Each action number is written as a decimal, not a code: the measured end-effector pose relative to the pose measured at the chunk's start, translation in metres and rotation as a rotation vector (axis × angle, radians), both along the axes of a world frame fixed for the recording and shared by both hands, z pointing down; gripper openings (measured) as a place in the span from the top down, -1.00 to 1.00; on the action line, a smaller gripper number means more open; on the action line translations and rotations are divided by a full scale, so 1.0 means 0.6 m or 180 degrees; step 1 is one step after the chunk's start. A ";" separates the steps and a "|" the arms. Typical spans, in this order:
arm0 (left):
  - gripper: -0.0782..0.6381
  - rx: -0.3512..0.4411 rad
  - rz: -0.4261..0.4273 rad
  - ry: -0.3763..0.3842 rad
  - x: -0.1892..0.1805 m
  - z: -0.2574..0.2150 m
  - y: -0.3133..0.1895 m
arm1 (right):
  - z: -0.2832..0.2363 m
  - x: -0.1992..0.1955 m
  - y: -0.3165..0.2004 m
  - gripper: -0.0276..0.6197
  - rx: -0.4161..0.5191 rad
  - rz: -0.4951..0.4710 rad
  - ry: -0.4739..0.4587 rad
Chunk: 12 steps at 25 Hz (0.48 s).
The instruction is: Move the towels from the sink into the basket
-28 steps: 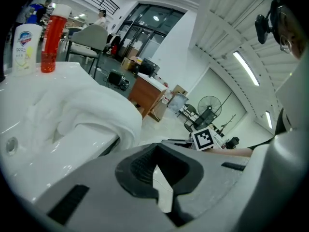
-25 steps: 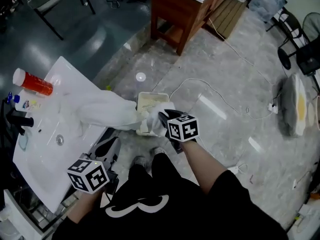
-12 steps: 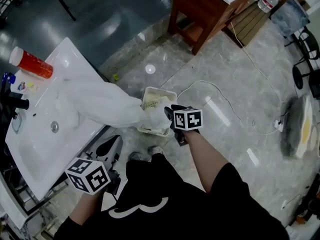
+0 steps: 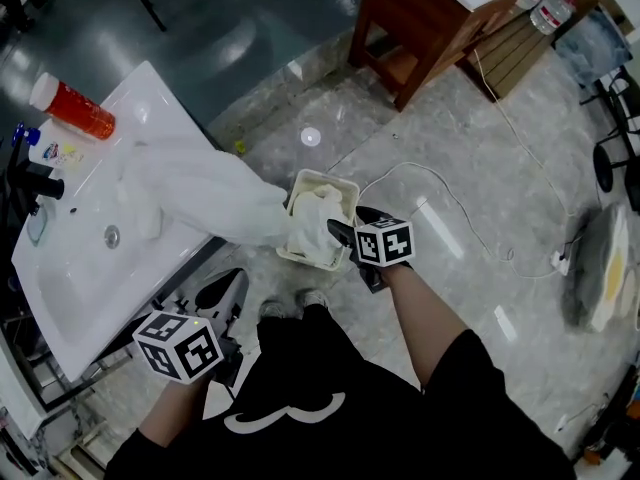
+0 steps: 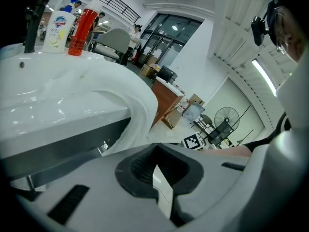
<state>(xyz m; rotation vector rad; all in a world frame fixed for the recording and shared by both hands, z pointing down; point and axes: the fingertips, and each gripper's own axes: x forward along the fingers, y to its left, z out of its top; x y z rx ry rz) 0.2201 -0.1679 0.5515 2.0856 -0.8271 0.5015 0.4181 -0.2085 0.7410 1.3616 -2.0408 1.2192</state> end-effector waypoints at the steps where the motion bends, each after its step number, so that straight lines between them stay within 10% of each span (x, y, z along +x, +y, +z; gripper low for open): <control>1: 0.77 0.0009 -0.0011 0.0001 0.001 -0.004 0.002 | -0.011 -0.003 0.004 -0.06 0.0035 -0.0057 0.0006; 12: 0.77 0.0307 -0.0261 0.0066 -0.029 -0.100 0.002 | -0.244 -0.090 -0.013 -0.12 0.0772 -0.0763 -0.0137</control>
